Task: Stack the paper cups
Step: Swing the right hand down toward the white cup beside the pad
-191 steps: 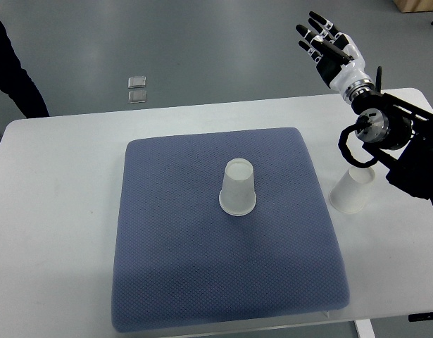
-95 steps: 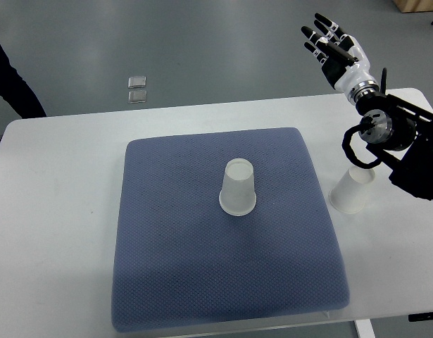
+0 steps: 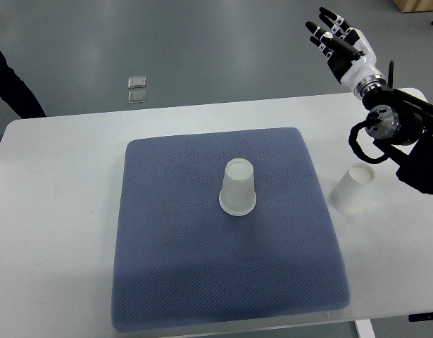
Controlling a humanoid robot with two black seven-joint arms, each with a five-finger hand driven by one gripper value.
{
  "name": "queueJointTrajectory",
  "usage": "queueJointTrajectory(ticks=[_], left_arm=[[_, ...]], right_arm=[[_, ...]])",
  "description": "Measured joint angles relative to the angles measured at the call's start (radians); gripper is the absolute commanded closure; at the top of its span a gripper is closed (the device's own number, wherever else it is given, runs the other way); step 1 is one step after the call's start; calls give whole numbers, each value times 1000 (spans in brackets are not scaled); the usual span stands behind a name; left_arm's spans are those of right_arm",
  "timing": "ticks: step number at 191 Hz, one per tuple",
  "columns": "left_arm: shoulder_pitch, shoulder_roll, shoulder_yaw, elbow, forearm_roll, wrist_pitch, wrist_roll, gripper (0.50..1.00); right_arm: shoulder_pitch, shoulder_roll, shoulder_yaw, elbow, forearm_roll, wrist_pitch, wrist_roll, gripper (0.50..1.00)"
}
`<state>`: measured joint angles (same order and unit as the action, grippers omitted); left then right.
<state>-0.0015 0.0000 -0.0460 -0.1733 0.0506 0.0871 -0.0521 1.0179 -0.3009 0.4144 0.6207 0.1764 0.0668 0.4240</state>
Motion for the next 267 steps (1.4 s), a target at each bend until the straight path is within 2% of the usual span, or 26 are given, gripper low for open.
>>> queueJointTrajectory(ticks=[48, 110, 140, 187, 236, 267], left_arm=[[0, 0, 0, 0, 0, 0, 0, 500], [0, 0, 0, 0, 0, 0, 0, 500], [0, 0, 0, 0, 0, 0, 0, 500], [0, 0, 0, 0, 0, 0, 0, 500], [0, 0, 0, 0, 0, 0, 0, 500], [0, 0, 0, 0, 0, 0, 0, 500]], right_arm=[[29, -117, -86, 2, -248, 24, -21, 585], [49, -315, -223, 94, -607, 135, -50, 587], [50, -392, -287, 199, -939, 180, -39, 587], [81, -493, -295, 394, -1460, 188, -1, 587], [161, -563, -325, 457, -1598, 256, 41, 587], [161, -570, -399, 460, -1619, 226, 50, 591]])
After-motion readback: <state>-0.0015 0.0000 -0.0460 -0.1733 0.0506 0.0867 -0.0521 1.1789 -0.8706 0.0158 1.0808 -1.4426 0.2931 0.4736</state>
